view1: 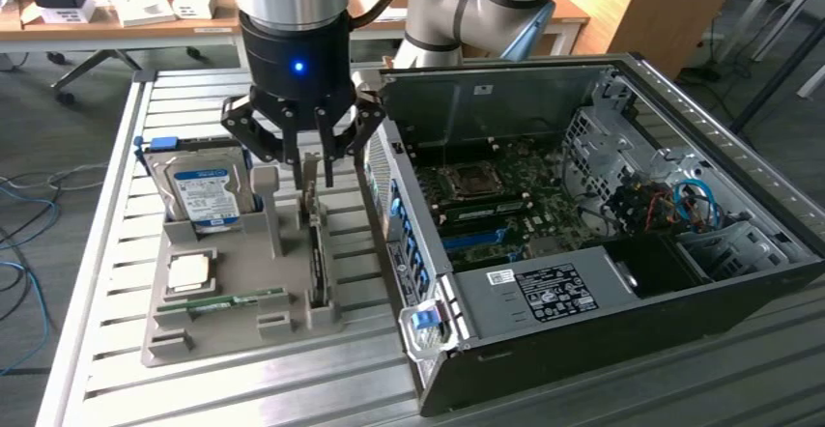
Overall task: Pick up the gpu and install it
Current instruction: 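Pick up the gpu and move the gpu toward the slot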
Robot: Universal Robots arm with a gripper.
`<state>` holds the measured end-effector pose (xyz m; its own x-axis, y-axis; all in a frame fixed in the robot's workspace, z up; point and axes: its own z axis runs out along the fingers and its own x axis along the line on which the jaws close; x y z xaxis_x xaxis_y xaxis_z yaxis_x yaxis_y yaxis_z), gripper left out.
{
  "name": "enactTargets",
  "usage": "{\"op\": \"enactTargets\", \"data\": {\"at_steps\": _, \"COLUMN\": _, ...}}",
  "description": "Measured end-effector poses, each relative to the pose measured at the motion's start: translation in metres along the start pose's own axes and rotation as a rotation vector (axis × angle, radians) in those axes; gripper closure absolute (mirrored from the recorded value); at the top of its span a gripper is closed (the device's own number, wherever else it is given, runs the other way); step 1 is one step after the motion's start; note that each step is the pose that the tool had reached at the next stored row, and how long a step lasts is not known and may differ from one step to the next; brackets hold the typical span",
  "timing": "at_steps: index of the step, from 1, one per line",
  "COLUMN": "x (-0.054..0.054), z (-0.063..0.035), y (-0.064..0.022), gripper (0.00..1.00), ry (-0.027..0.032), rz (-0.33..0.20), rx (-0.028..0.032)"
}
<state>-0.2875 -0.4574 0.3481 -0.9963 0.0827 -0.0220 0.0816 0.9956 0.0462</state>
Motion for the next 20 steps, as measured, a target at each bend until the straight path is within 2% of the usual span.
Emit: {"op": "enactTargets", "data": {"at_steps": 20, "x": 0.0001, "z": 0.0046, "y": -0.0002, "gripper": 0.64, "ry": 0.0001, "rz": 0.000, "rx": 0.0000}}
